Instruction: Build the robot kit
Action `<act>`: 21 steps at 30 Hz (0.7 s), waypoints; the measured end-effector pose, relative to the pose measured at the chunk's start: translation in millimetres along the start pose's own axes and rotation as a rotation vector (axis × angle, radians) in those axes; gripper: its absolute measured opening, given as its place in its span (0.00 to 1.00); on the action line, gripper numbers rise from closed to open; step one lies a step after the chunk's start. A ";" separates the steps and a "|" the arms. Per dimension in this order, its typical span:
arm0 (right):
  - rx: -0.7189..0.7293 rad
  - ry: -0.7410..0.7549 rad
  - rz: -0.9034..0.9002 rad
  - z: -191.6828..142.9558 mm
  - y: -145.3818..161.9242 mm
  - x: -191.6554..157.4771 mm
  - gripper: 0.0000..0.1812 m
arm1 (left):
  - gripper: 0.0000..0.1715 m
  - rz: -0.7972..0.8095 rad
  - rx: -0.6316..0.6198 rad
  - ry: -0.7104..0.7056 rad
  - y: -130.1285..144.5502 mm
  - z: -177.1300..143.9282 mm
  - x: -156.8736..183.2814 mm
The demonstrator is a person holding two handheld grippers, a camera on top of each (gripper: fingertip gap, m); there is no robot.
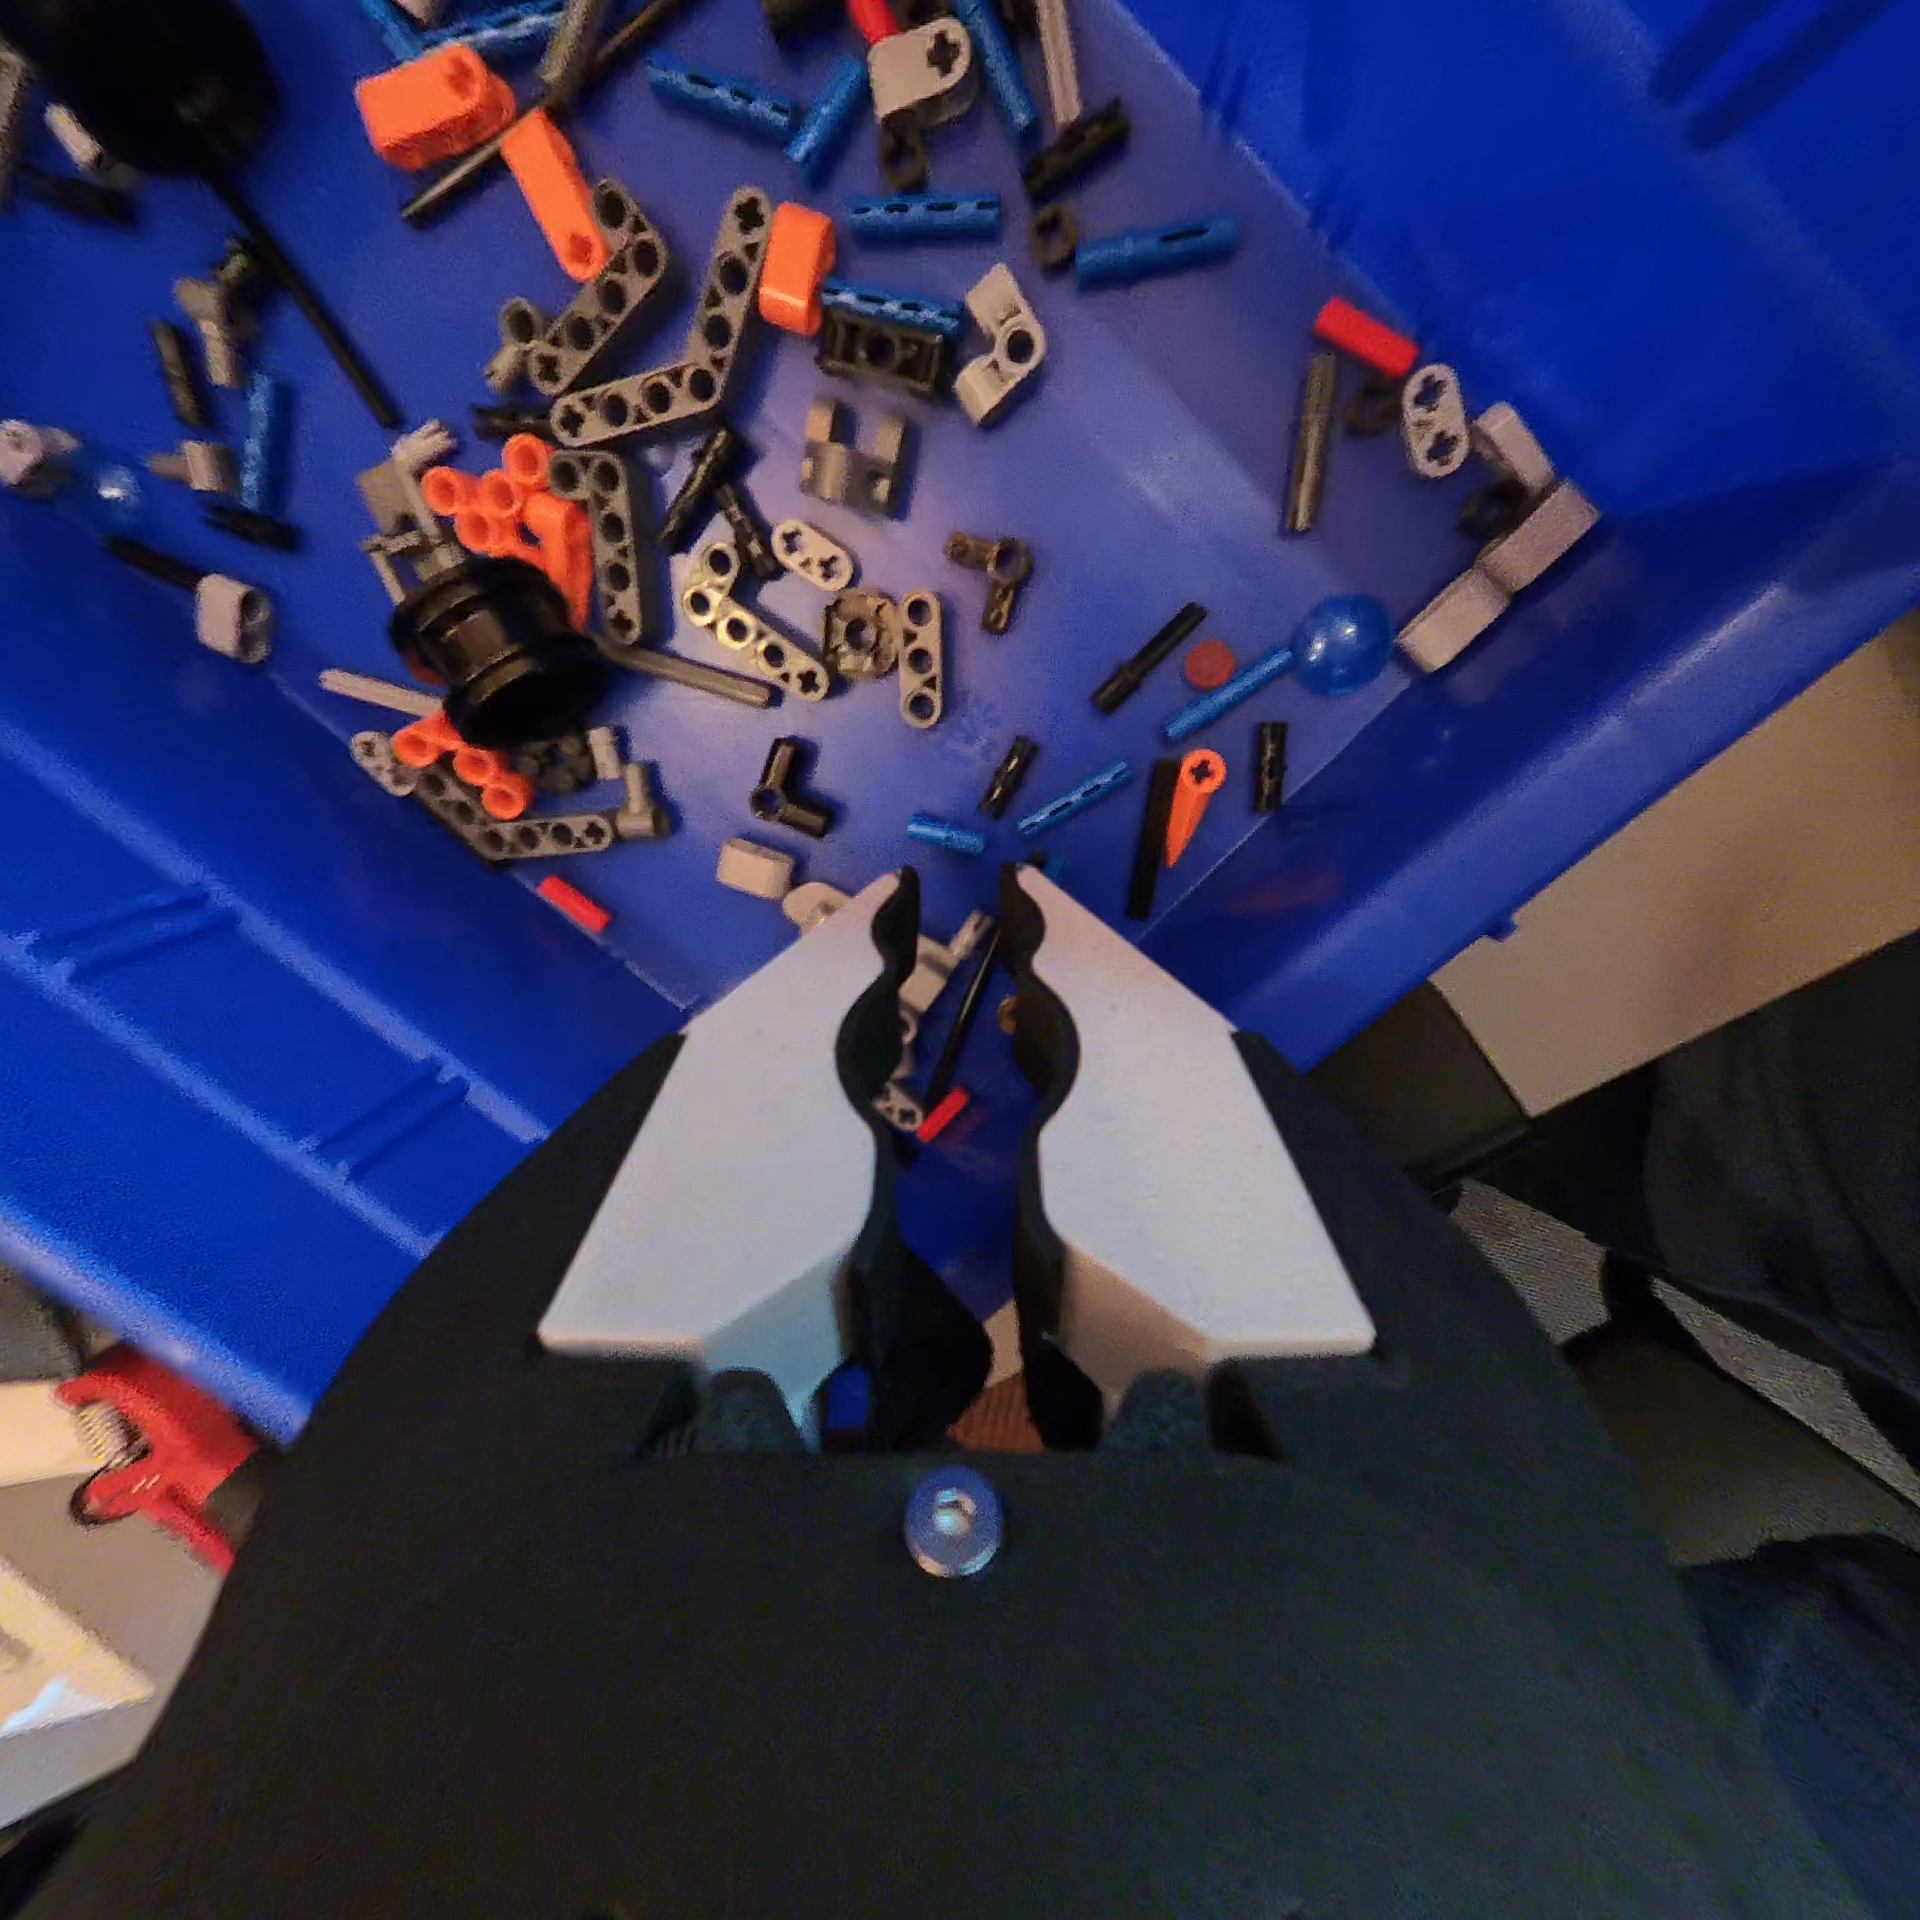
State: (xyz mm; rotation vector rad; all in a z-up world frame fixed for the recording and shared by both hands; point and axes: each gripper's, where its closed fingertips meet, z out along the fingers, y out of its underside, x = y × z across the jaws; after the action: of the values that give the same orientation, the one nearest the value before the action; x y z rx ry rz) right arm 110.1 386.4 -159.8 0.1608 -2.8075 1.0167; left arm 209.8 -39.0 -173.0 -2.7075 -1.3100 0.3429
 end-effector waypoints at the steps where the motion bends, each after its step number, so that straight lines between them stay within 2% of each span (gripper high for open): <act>1: 0.001 -0.003 -0.003 -0.1 0.2 -0.9 0.07 | 0.07 -0.012 0.026 0.028 -5.5 0.6 1.2; 2: 0.001 -0.006 -0.005 -0.1 0.3 -1.8 0.07 | 0.08 -0.029 0.047 0.041 -10.2 -0.1 0.2; 13: 0.003 -0.022 -0.017 0.0 1.7 -6.6 0.07 | 0.06 -0.082 -0.081 0.059 -2.3 14.9 -6.0; 18: 0.004 -0.026 -0.018 -0.2 2.2 -7.3 0.07 | 0.02 -0.052 -0.102 0.062 -2.2 14.8 -1.6; 21: 0.006 -0.025 -0.019 -1.0 2.1 -7.3 0.07 | 0.05 -0.037 -0.100 0.027 -1.8 8.8 -4.2</act>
State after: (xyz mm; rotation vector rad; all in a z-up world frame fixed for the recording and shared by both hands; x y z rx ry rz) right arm 117.1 389.0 -161.6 0.2022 -2.8196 1.0253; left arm 203.7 -41.2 -180.5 -2.7543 -1.4048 0.2428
